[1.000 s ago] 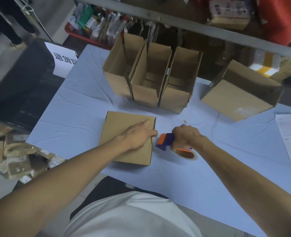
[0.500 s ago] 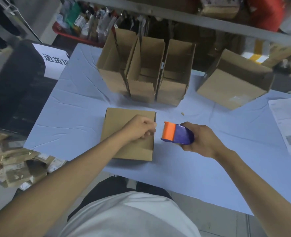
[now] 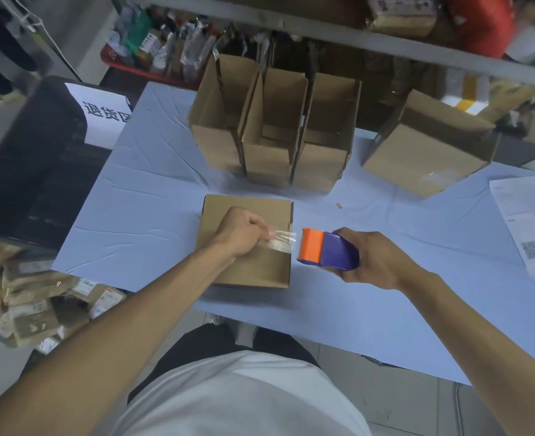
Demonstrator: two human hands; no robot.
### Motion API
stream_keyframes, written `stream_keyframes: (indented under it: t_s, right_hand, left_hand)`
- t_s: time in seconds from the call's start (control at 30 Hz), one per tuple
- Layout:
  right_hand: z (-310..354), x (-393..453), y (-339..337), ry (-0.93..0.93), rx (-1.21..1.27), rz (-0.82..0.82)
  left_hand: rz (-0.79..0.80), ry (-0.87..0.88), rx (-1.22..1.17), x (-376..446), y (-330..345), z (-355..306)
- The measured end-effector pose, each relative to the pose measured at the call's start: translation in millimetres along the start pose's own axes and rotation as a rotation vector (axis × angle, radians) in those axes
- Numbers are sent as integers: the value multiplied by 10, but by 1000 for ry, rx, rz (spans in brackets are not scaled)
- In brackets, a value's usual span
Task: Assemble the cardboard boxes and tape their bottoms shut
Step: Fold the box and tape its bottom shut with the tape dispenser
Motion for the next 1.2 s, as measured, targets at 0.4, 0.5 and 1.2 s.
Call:
stream_keyframes:
  t_s: [0.4, 0.5, 1.2]
  right_hand:
    - [-429, 49, 32, 138, -128, 16]
    - [-457, 129, 71, 142, -142, 45]
    - [-516, 363, 232, 356, -232, -56]
  left_hand:
    - [-93, -156, 339, -63, -57, 171]
    - [-121, -161, 429, -56, -49, 136]
    - [106, 485, 1043, 89, 715, -160]
Point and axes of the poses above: each hand's wrist, its own x-axis towards the middle knuckle, its own y-axis out of the palm, z = x × y, the point moved 7 cm from there along x, towards the middle knuckle, and after that the axes turned 14 degrees about x, right-handed, at the moved point
